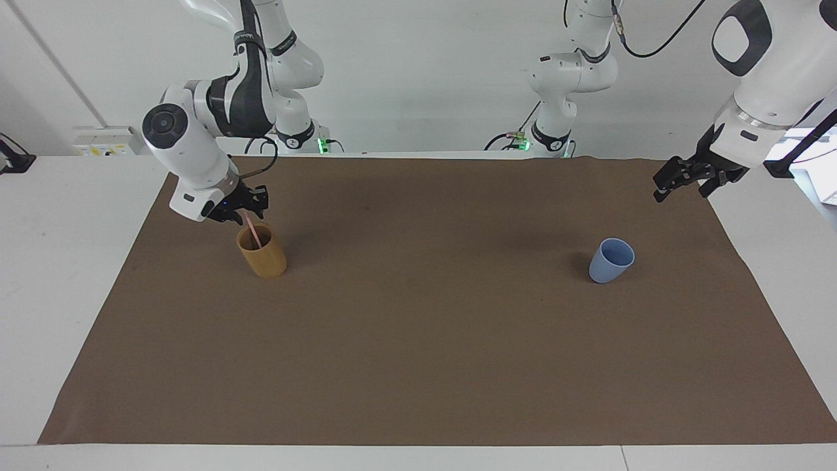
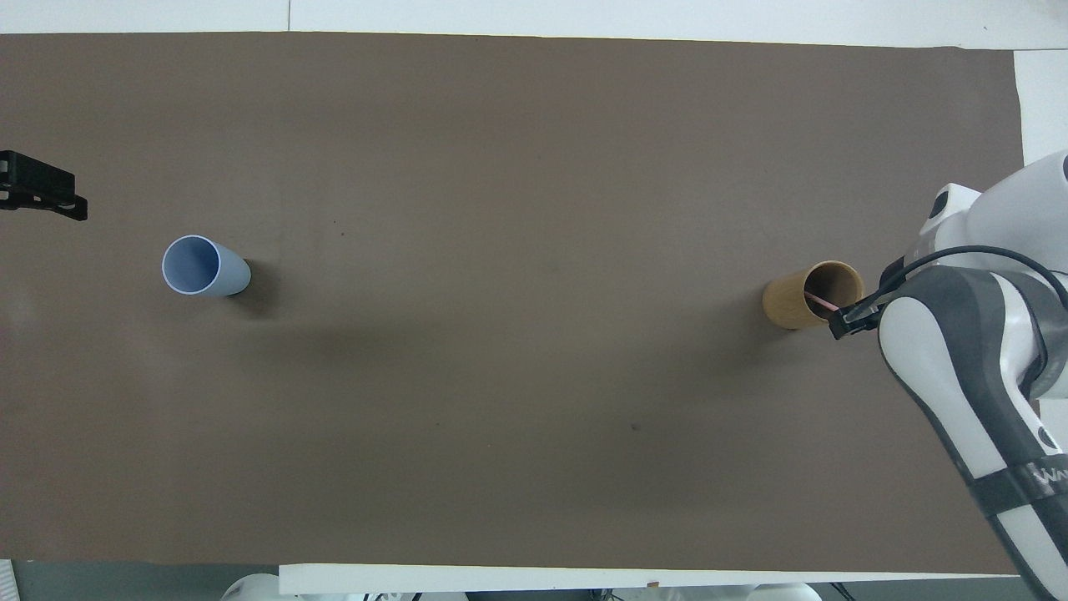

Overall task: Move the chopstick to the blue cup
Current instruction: 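Lift the stick with the right gripper while the left gripper reaches the cup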

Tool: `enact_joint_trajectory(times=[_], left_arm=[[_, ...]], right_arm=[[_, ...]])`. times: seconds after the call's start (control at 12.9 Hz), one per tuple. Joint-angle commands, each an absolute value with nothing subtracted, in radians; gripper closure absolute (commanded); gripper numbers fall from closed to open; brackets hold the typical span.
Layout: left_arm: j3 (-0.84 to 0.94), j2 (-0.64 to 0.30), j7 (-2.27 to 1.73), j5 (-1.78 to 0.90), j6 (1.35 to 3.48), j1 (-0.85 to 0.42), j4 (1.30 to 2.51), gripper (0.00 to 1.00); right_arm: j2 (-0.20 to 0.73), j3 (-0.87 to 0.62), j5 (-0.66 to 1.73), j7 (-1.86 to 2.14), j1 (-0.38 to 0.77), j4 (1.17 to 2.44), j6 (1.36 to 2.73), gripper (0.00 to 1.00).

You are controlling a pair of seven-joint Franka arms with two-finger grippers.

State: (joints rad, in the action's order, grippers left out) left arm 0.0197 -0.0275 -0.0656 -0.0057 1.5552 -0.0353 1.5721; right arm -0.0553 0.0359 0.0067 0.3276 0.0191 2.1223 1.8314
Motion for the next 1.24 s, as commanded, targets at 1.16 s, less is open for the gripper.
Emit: enact_joint_trajectory(times=[1.16], left_arm=[[0.018,0.038,-0.061,-0.011,2.204,0.011,2.215,0.17]], right_arm=[[-0.006,0.031,-0.035,0.353,0.017,1.806,1.511,1.0]])
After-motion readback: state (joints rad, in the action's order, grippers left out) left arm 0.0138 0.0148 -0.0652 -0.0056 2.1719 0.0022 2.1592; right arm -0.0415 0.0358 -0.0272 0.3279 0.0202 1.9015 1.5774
